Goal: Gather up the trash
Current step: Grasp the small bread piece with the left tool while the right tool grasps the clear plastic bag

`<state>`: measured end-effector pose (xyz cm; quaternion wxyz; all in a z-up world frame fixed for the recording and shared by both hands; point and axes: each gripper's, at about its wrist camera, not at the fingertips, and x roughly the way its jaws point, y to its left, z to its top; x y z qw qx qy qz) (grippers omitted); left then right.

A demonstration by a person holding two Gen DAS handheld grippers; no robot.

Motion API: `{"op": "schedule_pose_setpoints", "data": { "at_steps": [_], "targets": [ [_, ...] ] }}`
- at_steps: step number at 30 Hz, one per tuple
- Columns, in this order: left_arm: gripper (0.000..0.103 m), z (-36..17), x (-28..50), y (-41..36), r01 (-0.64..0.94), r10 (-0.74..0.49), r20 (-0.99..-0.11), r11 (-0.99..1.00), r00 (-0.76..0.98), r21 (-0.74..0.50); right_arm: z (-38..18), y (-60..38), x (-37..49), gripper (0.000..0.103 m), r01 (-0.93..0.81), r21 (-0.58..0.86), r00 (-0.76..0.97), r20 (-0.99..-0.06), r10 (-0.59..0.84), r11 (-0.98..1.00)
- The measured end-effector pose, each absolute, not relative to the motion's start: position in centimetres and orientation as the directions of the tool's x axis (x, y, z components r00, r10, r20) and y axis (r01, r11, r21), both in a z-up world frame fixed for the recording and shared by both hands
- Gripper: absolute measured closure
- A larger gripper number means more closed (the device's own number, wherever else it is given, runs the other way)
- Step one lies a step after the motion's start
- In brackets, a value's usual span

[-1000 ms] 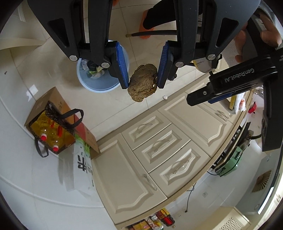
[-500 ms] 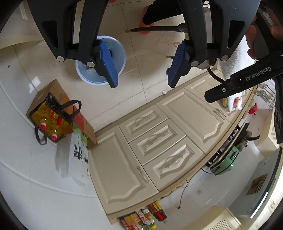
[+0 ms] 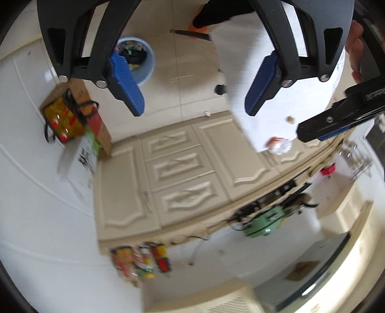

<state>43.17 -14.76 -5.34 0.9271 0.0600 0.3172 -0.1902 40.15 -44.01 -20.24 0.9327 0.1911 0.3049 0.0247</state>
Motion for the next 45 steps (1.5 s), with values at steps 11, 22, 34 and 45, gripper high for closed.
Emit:
{"op": "schedule_pose_setpoints", "data": {
  "at_steps": [11,22,34,45],
  "targets": [
    [0.010,-4.2,45.0,2.7,0.104,-0.051,-0.579,0.993,0.814,0.059,-15.7,-30.4,47.4,0.011,-0.160,0.247,0.767,-0.578,0.278,0.956],
    [0.027,-15.0,56.7,6.5,0.015,-0.031,-0.793,0.999,0.608,-0.028,-20.9,-23.8,59.4,0.011,-0.243,0.167,0.645,-0.708,0.288,0.956],
    [0.083,-20.1,65.8,3.2,0.032,-0.050,-0.828,0.999,0.558,-0.040,-26.0,-20.9,69.0,0.011,-0.294,0.152,0.581,-0.755,0.303,0.943],
    [0.084,-19.9,66.4,7.5,-0.136,0.020,-0.809,0.988,0.587,-0.074,-27.7,-13.2,74.2,0.011,-0.489,0.051,0.542,-0.764,0.349,0.871]
  ]
}}
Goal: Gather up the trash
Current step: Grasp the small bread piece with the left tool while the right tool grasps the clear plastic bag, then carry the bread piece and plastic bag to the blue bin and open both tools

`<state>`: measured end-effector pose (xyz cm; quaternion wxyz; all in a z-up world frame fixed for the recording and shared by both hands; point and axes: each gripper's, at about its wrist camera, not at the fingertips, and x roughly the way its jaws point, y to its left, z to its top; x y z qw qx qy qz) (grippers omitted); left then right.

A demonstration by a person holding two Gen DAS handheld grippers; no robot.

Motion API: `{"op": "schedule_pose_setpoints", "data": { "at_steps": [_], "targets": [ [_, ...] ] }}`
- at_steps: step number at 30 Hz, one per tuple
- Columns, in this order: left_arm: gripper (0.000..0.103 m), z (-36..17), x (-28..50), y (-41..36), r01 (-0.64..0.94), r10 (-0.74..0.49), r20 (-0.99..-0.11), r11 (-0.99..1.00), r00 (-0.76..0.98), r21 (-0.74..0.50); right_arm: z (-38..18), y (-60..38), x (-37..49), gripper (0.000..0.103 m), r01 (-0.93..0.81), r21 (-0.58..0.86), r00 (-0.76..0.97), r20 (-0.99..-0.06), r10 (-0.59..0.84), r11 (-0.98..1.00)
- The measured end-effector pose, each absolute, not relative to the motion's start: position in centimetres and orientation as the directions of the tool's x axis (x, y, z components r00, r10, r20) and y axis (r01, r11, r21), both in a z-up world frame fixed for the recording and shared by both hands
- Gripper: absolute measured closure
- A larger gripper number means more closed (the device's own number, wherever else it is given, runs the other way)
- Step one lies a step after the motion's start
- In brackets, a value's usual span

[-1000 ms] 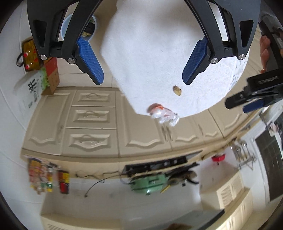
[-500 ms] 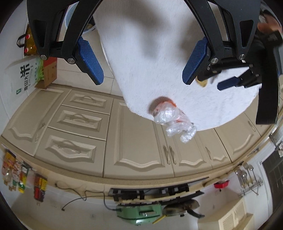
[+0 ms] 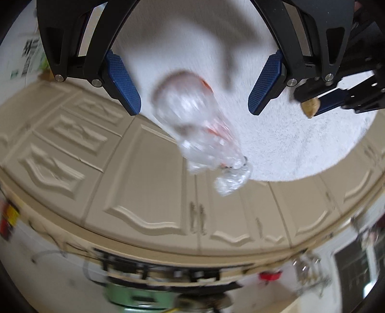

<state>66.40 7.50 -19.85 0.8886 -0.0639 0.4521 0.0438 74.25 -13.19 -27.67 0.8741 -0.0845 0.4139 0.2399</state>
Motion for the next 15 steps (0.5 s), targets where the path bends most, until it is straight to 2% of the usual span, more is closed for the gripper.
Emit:
{"op": "schedule_pose_setpoints", "data": {
  "at_steps": [3,5,6,7,10,15],
  "targets": [
    [0.084,-20.2,66.6,7.1,-0.129,0.018,-0.814,0.989,0.580,-0.070,-29.0,-11.6,75.4,0.013,-0.515,0.007,0.520,-0.793,0.319,0.857],
    [0.084,-20.0,66.6,7.2,-0.129,0.017,-0.815,0.989,0.580,-0.071,-30.2,-11.4,75.9,0.037,-0.523,0.010,0.487,-0.817,0.308,0.852],
    [0.084,-19.9,66.7,7.2,-0.123,0.014,-0.815,0.990,0.579,-0.070,-30.2,-11.8,75.7,0.054,-0.529,0.046,0.480,-0.808,0.343,0.847],
    [0.084,-19.7,66.7,7.1,-0.122,0.015,-0.813,0.990,0.582,-0.069,-30.0,-12.2,75.4,0.058,-0.528,0.065,0.473,-0.805,0.357,0.847],
    [0.083,-19.3,66.6,6.8,-0.118,0.014,-0.812,0.991,0.583,-0.068,-29.8,-13.2,73.5,0.060,-0.518,0.041,0.488,-0.806,0.335,0.854],
    [0.083,-17.4,64.5,5.9,-0.058,-0.028,-0.796,0.995,0.604,-0.079,-29.3,-16.5,69.0,0.060,-0.492,0.128,0.480,-0.785,0.391,0.861]
  ]
}}
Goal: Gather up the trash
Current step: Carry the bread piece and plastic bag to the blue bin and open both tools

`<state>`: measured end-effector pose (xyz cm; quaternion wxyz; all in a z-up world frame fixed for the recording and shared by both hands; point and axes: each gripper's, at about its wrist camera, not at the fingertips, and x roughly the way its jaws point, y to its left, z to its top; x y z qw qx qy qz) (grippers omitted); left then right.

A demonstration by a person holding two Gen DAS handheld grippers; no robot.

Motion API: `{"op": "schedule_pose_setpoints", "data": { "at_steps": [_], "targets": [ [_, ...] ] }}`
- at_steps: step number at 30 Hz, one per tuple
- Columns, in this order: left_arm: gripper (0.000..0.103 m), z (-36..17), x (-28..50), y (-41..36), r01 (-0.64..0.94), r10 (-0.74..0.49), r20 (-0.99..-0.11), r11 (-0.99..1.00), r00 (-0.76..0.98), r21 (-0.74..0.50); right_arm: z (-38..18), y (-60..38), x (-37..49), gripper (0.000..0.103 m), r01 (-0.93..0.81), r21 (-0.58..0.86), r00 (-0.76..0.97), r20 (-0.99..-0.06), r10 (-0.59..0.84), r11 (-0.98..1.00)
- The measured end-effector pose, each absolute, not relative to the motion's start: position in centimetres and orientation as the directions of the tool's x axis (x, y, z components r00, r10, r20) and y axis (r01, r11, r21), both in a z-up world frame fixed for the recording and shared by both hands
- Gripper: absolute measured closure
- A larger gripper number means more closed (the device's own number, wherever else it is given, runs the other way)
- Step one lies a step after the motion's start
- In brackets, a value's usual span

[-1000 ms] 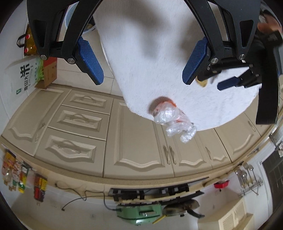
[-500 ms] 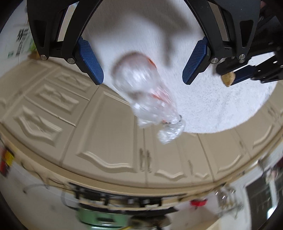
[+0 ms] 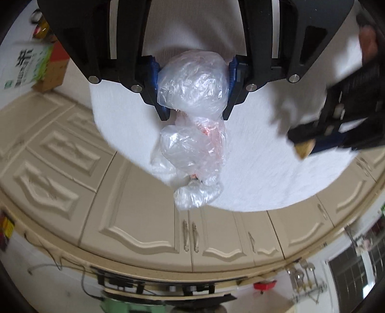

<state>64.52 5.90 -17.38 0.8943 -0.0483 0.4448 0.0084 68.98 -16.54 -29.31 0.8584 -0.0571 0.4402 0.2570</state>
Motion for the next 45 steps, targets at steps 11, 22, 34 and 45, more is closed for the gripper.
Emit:
{"op": "schedule_pose_setpoints", "data": {
  "at_steps": [11,22,34,45],
  "targets": [
    [0.083,-13.8,57.1,0.6,0.116,-0.178,-0.785,0.984,0.593,-0.136,-27.7,-25.7,55.9,0.061,-0.386,0.373,0.517,-0.671,0.532,0.844],
    [0.083,-12.5,51.3,-7.9,0.282,-0.307,-0.817,0.941,0.488,-0.186,-25.3,-33.4,47.8,0.062,-0.284,0.423,0.648,-0.577,0.498,0.860],
    [0.083,-14.6,52.3,-20.6,0.419,-0.342,-0.855,0.893,0.391,-0.166,-26.2,-45.0,44.8,0.062,-0.095,0.394,0.723,-0.604,0.335,0.914],
    [0.083,-20.8,57.1,-31.2,0.485,-0.313,-0.907,0.862,0.281,-0.147,-35.9,-54.6,47.1,0.086,0.106,0.414,0.643,-0.722,0.255,0.904]
  ]
}}
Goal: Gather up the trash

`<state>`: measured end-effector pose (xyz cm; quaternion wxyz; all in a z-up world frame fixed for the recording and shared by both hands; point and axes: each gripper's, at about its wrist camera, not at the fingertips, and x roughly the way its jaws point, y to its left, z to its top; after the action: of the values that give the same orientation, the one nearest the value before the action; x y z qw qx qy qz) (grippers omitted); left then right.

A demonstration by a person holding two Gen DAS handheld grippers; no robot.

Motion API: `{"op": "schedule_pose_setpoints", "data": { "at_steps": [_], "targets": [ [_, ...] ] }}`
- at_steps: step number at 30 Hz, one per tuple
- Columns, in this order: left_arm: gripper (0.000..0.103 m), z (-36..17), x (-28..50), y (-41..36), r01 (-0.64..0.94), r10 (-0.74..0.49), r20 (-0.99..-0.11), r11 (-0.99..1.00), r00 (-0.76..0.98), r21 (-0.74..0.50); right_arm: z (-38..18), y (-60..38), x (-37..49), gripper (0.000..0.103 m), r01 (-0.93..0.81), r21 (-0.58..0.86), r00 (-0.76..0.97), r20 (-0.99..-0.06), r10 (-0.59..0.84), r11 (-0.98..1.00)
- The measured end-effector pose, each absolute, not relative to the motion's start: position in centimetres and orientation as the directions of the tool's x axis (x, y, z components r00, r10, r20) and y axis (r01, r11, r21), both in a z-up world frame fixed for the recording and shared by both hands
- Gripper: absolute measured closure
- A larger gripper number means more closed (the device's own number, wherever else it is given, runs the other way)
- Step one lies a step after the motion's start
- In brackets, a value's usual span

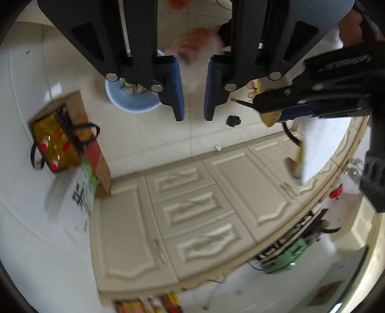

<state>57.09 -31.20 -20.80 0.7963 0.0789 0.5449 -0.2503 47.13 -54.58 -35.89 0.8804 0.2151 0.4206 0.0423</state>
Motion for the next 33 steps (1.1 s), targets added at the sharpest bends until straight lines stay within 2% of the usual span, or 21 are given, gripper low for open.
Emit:
{"op": "schedule_pose_setpoints", "data": {
  "at_steps": [6,8,10,12,19,22,23,25,26,27,28,33],
  "targets": [
    [0.083,-25.6,60.5,-35.7,0.480,-0.268,-0.936,0.867,0.230,-0.131,-41.4,-56.5,48.8,0.084,0.180,0.385,0.577,-0.787,0.220,0.905],
    [0.083,-27.2,61.6,-36.9,0.461,-0.248,-0.945,0.878,0.215,-0.125,-42.6,-57.0,48.6,0.078,0.203,0.400,0.571,-0.790,0.224,0.894],
    [0.083,-29.3,62.9,-38.5,0.464,-0.240,-0.952,0.877,0.191,-0.128,-43.7,-57.4,48.4,0.063,0.223,0.400,0.558,-0.800,0.220,0.889],
    [0.083,-31.0,63.9,-39.8,0.473,-0.222,-0.957,0.874,0.184,-0.112,-44.5,-57.8,48.3,0.052,0.245,0.383,0.544,-0.815,0.201,0.891],
    [0.082,-33.7,64.9,-42.5,0.501,-0.201,-0.965,0.861,0.170,-0.092,-45.3,-59.0,47.5,0.048,0.285,0.365,0.533,-0.829,0.170,0.886],
    [0.079,-33.7,64.5,-42.4,0.511,-0.211,-0.961,0.855,0.179,-0.092,-45.3,-59.6,47.1,0.045,0.303,0.364,0.536,-0.829,0.158,0.881],
    [0.072,-33.7,64.4,-42.3,0.510,-0.211,-0.960,0.855,0.184,-0.090,-45.2,-59.8,46.9,0.044,0.310,0.362,0.536,-0.830,0.153,0.879],
    [0.050,-33.2,64.0,-41.8,0.507,-0.222,-0.955,0.857,0.199,-0.094,-45.0,-60.0,46.5,0.044,0.320,0.358,0.538,-0.831,0.143,0.877],
    [0.035,-33.0,63.8,-41.8,0.506,-0.234,-0.948,0.857,0.216,-0.096,-44.9,-60.2,46.3,0.041,0.324,0.358,0.541,-0.830,0.139,0.876],
    [0.030,-32.3,63.2,-41.1,0.508,-0.240,-0.941,0.857,0.240,-0.089,-44.8,-60.2,46.2,0.035,0.325,0.360,0.543,-0.828,0.139,0.874],
    [0.030,-32.0,62.9,-41.0,0.510,-0.240,-0.934,0.857,0.265,-0.076,-44.6,-60.3,45.9,0.030,0.326,0.361,0.547,-0.826,0.137,0.874],
    [0.029,-30.6,60.1,-40.4,0.523,-0.226,-0.912,0.852,0.343,-0.015,-43.4,-60.0,44.8,0.029,0.322,0.360,0.566,-0.814,0.126,0.876]
  ]
}}
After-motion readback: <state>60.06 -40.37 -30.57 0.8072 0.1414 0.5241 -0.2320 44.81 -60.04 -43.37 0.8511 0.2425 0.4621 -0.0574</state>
